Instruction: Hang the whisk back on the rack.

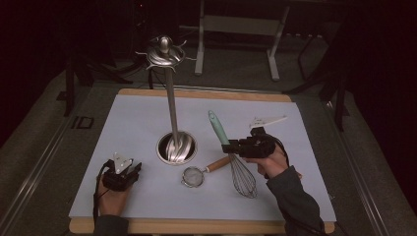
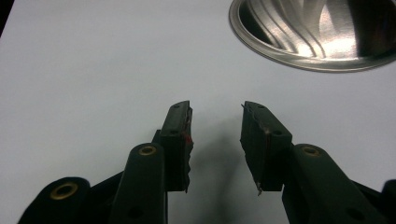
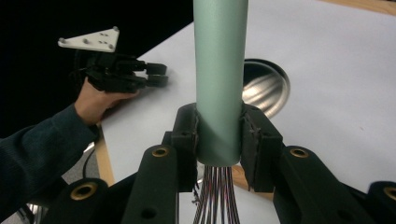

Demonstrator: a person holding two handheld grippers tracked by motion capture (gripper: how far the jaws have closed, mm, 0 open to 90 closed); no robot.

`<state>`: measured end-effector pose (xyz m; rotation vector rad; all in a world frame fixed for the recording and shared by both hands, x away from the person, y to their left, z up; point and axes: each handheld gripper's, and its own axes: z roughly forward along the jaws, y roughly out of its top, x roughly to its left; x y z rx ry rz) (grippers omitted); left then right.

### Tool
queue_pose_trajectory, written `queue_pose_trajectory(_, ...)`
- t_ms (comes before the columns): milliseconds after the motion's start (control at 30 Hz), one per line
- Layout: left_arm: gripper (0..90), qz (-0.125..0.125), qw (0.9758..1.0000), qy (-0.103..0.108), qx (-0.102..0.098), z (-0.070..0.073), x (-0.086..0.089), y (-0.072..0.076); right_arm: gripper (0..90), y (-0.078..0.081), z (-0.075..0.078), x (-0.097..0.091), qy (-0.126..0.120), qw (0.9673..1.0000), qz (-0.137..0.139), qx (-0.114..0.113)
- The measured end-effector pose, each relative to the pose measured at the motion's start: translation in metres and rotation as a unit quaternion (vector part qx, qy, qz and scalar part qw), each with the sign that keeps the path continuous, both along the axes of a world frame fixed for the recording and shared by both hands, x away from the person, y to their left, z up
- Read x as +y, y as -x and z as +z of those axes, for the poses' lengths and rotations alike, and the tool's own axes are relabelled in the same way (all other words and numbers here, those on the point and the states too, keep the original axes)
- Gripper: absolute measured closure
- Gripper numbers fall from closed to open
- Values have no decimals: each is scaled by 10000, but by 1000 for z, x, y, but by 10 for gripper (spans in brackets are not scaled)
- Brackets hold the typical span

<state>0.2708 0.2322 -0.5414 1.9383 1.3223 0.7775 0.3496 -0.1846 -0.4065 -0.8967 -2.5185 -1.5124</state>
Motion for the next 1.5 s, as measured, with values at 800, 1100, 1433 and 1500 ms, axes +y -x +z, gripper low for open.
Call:
queue_pose_trajectory(800,629,12,10000,34,-4,0,1,0,695,0,28,18,-172,9981,363,-476)
queue_pose_trajectory(1100,629,13,10000,37,-4,0,1,0,695,-1,39,24,-226,9968,447,-625)
queue_pose_trajectory(1433,629,11,10000,34,-5,0,1,0,695,0,49,31,-324,9955,498,-736)
queue_pose_trajectory(1500,629,13,10000,38,-6,0,1,0,695,0,52,33,-328,9951,523,-778)
